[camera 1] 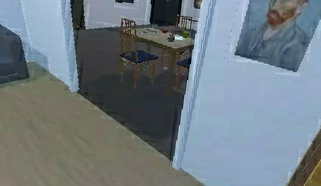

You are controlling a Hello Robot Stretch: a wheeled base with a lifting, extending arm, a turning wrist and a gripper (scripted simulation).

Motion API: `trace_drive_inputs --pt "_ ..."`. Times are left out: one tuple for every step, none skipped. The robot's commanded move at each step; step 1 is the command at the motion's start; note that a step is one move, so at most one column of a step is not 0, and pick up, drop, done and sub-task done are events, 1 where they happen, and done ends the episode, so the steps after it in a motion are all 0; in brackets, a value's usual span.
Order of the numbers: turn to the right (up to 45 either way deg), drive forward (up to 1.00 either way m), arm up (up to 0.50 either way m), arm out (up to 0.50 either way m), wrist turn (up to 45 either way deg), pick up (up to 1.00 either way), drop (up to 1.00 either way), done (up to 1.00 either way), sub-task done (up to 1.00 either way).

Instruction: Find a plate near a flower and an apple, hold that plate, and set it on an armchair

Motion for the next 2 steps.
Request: trace_drive_inputs --pt "0.0 0.45 0.0 0.0 0.0 0.0 0.0 0.0 0.0" --pt "-15.0 0.0 0.0 0.0 0.0 0.0 0.0 0.0 0.0"
